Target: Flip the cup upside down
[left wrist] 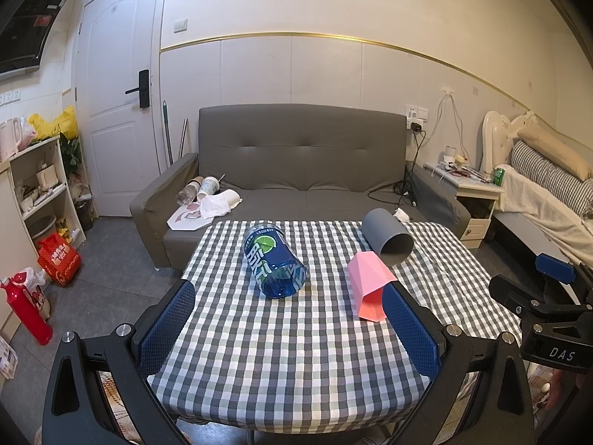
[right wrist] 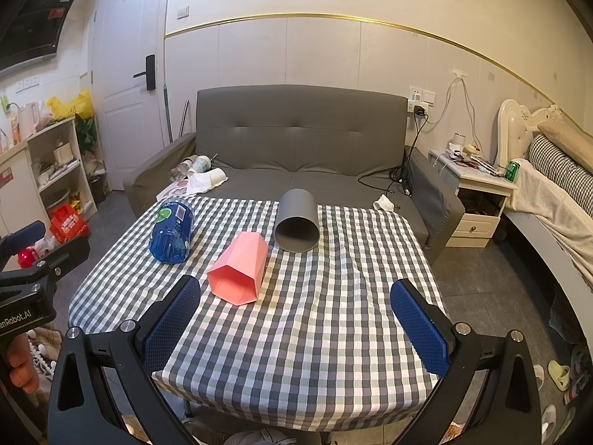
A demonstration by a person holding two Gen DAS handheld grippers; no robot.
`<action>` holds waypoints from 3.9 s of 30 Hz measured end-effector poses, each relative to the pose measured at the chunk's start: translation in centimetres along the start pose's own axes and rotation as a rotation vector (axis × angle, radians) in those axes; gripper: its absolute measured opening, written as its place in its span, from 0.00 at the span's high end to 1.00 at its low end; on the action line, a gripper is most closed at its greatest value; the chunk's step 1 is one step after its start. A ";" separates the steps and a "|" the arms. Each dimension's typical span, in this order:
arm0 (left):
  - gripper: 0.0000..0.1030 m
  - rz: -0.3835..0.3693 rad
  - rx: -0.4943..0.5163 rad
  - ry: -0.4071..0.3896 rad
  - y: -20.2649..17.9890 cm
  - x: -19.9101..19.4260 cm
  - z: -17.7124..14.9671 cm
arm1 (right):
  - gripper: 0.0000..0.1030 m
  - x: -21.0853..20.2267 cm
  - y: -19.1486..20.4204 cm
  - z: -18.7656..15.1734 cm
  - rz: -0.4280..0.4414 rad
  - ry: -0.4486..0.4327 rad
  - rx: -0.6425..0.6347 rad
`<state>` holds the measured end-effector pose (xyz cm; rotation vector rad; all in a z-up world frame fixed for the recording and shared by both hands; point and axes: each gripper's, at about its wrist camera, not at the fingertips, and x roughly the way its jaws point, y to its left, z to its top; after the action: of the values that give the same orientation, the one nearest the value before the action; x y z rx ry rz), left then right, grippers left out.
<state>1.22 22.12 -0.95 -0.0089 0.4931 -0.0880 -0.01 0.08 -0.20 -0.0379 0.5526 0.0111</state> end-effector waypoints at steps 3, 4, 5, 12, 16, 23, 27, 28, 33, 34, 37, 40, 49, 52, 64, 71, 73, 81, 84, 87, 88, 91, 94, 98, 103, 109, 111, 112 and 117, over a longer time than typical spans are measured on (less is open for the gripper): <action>0.00 -0.002 -0.002 0.003 0.0 0.2 -0.4 | 0.00 -0.1 0.1 -0.1 0.002 0.002 -0.001; 0.00 -0.001 -0.005 0.001 0.0 0.2 -0.4 | 0.00 -0.1 0.3 0.0 0.003 0.004 -0.003; 0.00 0.001 -0.007 0.002 0.2 0.3 -0.5 | 0.00 0.0 0.5 -0.1 0.004 0.009 -0.004; 0.00 0.009 -0.033 0.067 1.8 2.5 -0.1 | 0.00 2.9 2.1 -0.3 0.010 0.064 -0.026; 0.00 0.047 -0.011 0.112 2.4 4.6 0.3 | 0.00 5.3 2.8 0.6 0.020 0.123 -0.026; 0.00 0.056 -0.017 0.171 4.0 8.2 0.8 | 0.00 11.8 5.2 1.3 0.048 0.248 -0.056; 0.00 0.053 -0.031 0.216 4.9 10.0 0.6 | 0.00 15.7 6.7 1.1 0.059 0.320 -0.071; 0.00 0.052 -0.034 0.226 5.1 10.4 0.5 | 0.00 16.4 6.9 1.1 0.059 0.335 -0.072; 0.00 0.047 -0.056 0.273 6.1 12.1 0.1 | 0.05 19.6 7.5 0.5 0.047 0.399 -0.076; 0.00 0.045 -0.062 0.281 6.2 12.4 0.1 | 0.07 20.0 7.5 0.3 0.047 0.411 -0.075; 0.00 0.034 -0.079 0.302 6.4 13.1 0.0 | 0.11 20.9 7.3 0.0 0.044 0.438 -0.071; 0.00 0.026 -0.082 0.309 6.5 13.6 0.0 | 0.17 21.5 7.2 -0.1 0.046 0.451 -0.068; 0.00 0.029 -0.078 0.317 6.5 14.0 -0.2 | 0.35 23.0 7.8 -0.1 0.063 0.483 -0.067; 0.00 0.030 -0.082 0.314 6.5 14.0 -0.2 | 0.35 22.7 7.7 0.0 0.068 0.479 -0.058; 0.00 0.019 -0.068 0.285 5.5 12.3 0.0 | 0.36 18.4 10.1 -1.6 0.128 0.491 -0.058; 0.00 0.012 -0.077 0.262 5.6 10.5 0.1 | 0.36 15.5 11.4 -2.9 0.150 0.503 -0.055; 0.00 0.009 -0.083 0.262 5.7 10.2 0.0 | 0.36 15.1 11.6 -3.1 0.152 0.507 -0.056; 0.00 0.036 -0.110 0.290 6.1 9.0 -0.5 | 0.24 13.9 12.3 -4.0 0.166 0.546 -0.092; 0.00 0.064 -0.125 0.300 6.4 8.7 -0.6 | 0.23 12.4 11.9 -3.3 0.174 0.508 -0.106; 0.00 0.097 -0.114 0.307 6.4 8.6 -0.7 | 0.19 11.1 10.9 -3.0 0.169 0.486 -0.109; 0.00 0.102 -0.108 0.309 6.2 8.6 -0.8 | 0.19 10.6 10.5 -3.0 0.168 0.481 -0.106; 0.00 0.109 -0.094 0.321 5.7 8.4 -1.0 | 0.19 9.0 9.1 -2.4 0.160 0.450 -0.098; 0.00 0.099 -0.080 0.348 4.5 8.2 -1.2 | 0.19 7.7 7.1 -1.8 0.143 0.418 -0.090; 0.00 0.061 -0.051 0.367 2.4 7.5 -1.0 | 0.16 6.2 4.1 -0.7 0.107 0.366 -0.078; 0.00 -0.003 -0.023 0.402 -0.5 7.1 0.0 | 0.12 5.3 0.2 0.6 0.030 0.305 -0.089; 0.00 -0.025 -0.033 0.533 -2.8 9.2 0.8 | 0.12 5.7 -2.2 1.4 0.033 0.312 -0.071; 0.00 -0.015 -0.032 0.547 -3.1 9.8 0.8 | 0.12 5.8 -2.4 1.6 0.047 0.313 -0.065; 0.00 -0.019 -0.036 0.562 -3.2 10.3 0.7 | 0.12 6.0 -2.6 1.6 0.052 0.313 -0.062; 0.00 -0.060 -0.060 0.653 -3.7 12.6 0.1 | 0.12 7.6 -3.3 1.3 0.066 0.328 -0.027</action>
<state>12.06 17.36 -6.71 -0.0547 1.1488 -0.1358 7.18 -3.17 -2.93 -0.0485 0.8820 0.0774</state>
